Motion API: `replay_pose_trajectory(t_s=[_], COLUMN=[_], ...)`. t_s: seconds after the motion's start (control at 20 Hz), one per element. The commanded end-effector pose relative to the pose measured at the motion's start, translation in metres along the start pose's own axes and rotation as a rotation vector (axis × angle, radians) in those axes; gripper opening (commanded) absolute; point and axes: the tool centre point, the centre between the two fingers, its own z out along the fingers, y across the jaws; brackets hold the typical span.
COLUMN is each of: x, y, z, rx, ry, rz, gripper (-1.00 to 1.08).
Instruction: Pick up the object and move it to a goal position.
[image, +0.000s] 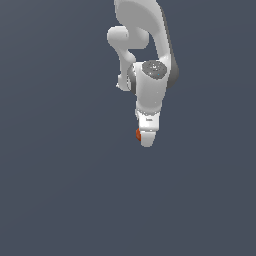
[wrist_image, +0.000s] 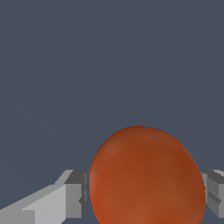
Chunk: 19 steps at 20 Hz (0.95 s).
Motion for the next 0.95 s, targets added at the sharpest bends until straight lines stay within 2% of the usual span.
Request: replay_pose_trajectory(t_s=[0.0, 0.45, 0.9], x=[0.020, 0.067, 0.079], y=[0.007, 0.028, 0.035], z=[-0.021, -0.069, -0.081], rx=[-0.001, -0.001, -0.001], ry=[0.000, 0.000, -0.001], rz=[0.000, 0.001, 0.002], gripper=[-1.00, -1.00, -1.00])
